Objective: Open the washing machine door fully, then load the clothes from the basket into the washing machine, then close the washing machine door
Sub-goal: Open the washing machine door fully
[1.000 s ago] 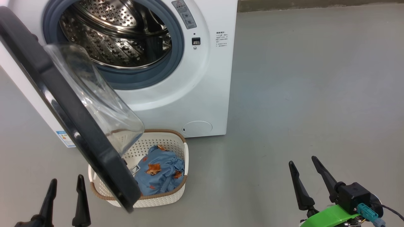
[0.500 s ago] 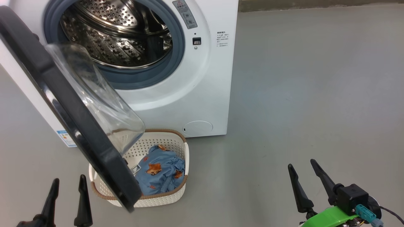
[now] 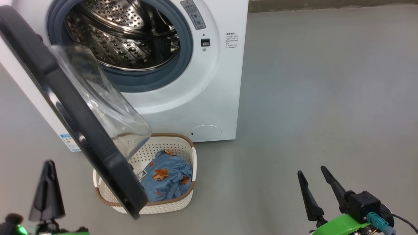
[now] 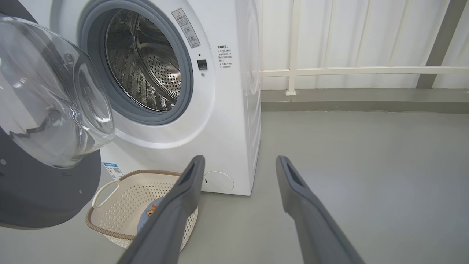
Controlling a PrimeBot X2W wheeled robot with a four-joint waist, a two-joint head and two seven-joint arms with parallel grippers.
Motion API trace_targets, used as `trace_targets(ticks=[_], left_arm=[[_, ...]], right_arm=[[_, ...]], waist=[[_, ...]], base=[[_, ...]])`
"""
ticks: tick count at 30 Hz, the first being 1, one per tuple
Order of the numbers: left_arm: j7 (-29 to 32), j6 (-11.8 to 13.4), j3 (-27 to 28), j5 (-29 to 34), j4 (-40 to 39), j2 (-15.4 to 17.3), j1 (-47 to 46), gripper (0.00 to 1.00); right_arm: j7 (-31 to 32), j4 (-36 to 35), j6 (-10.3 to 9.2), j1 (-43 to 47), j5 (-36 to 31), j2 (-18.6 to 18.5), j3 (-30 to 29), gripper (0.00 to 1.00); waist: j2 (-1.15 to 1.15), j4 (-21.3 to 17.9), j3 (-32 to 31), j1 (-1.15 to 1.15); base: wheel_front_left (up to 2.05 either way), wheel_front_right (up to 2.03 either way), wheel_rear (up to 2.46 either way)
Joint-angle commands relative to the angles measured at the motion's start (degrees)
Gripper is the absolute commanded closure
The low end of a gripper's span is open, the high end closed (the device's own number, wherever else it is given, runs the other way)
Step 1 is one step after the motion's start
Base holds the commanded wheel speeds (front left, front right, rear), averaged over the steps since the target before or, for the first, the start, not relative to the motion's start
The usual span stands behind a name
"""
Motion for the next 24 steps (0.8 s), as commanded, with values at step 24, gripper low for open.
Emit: trace_targets(ticks=[24], left_arm=[[-0.5,-0.2,-22.2,0.3,-20.2,5.1,-7.8,1.00]], right_arm=[[-0.7,-0.4,0.36,-2.2,1.6,0.0,2.8,0.00]], waist=[[0.00,-1.3,0.8,0.00]], base=[[0.00,0.00,0.00]])
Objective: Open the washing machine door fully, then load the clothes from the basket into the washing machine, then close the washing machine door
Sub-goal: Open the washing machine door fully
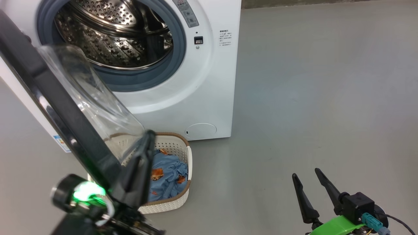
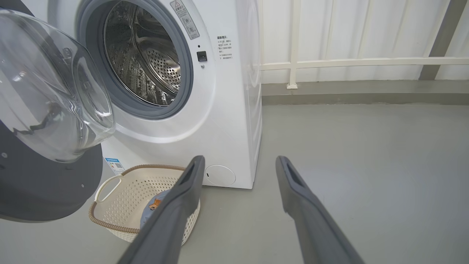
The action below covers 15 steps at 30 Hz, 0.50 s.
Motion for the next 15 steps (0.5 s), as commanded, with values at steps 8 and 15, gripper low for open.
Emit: trace_targets(ticks=[8,15], left_arm=[[-0.3,-0.2,-6.3,-1.4,2.8,1.2,0.2,1.00],[-0.3,-0.2,-9.9,-1.3,6.0,1.7,2.5,1.00]], right_arm=[[-0.7,-0.4,0.36,-2.2,1.3,0.0,2.2,0.00],[-0.7,0.2,0.36,-2.0,1.3,0.0,2.1,0.00]], waist=[[0.00,-0.6,0.0,0.00],[0.00,-0.2,-0.1,0.00]], base=[[0.00,0.00,0.00],[0.00,0.00,0.00]])
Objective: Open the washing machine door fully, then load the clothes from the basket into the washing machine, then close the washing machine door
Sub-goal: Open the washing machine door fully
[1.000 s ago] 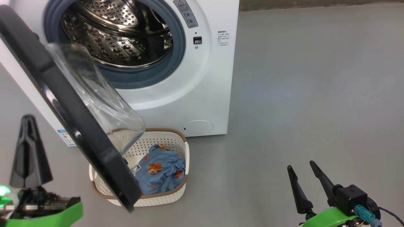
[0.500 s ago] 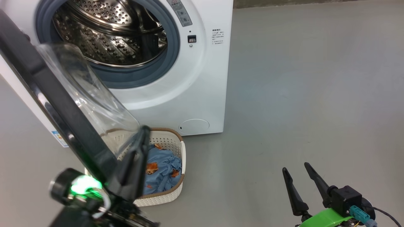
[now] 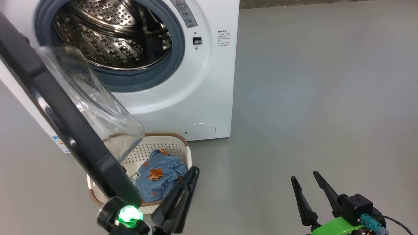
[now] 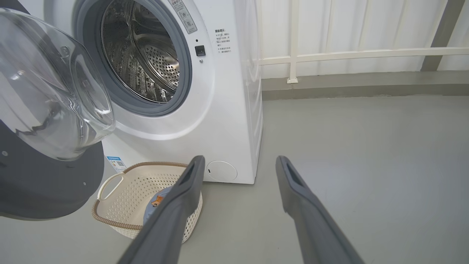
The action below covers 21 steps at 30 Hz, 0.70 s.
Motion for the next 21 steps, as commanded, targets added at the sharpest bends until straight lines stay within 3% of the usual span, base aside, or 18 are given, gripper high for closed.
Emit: trace_targets(ticks=[1,8,21], left_arm=[[-0.3,-0.2,1.1,-0.4,-0.5,0.7,-0.4,1.00],[-0.3,-0.2,0.7,-1.6,6.5,0.7,0.8,1.00],[-0.3,-0.2,8.7,-3.3,13.7,0.0,-2.0,1.00]], right_arm=[[-0.7,-1.1,0.35,-2.0,0.1,0.0,1.6,0.00],[-0.7,-0.8,0.35,-2.2,0.6,0.0,2.1,0.00],[-0.7,-0.5,0.35,-2.6,1.5,0.0,1.9,0.00]], waist=[[0.00,0.1,0.0,0.00],[0.00,0.3,0.1,0.00],[0.00,-0.3,1.0,0.00]], base=[[0.00,0.00,0.00],[0.00,0.00,0.00],[0.00,0.00,0.00]])
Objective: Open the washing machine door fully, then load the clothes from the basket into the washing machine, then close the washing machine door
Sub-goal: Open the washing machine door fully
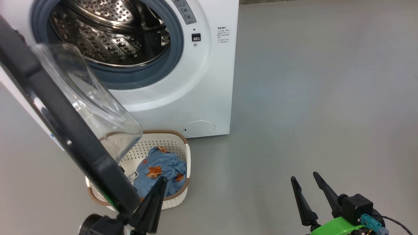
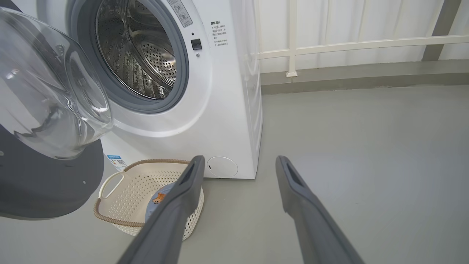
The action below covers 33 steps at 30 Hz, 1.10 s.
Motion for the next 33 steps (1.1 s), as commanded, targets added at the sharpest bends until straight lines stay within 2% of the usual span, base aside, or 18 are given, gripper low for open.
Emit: trace_targets(ticks=[1,20,33], left_arm=[[-0.3,-0.2,2.5,-0.8,-0.4,0.2,-3.4,1.00],[-0.3,-0.2,7.6,-2.1,6.1,-0.7,-6.8,1.00],[-0.3,-0.2,10.4,-1.0,6.9,-2.2,-3.7,1.00]], right_arm=[[-0.7,-1.2,0.36,-2.5,0.6,0.0,1.7,0.00],[-0.7,-0.4,0.36,-2.9,1.7,0.0,1.2,0.00],[-0.7,0.4,0.36,-2.7,2.9,0.0,1.6,0.00]], waist=[[0.00,-0.2,0.2,0.00],[0.00,-0.8,1.4,0.00],[0.00,4.0,1.1,0.00]], base=[[0.00,0.00,0.00],[0.00,0.00,0.00],[0.00,0.00,0.00]])
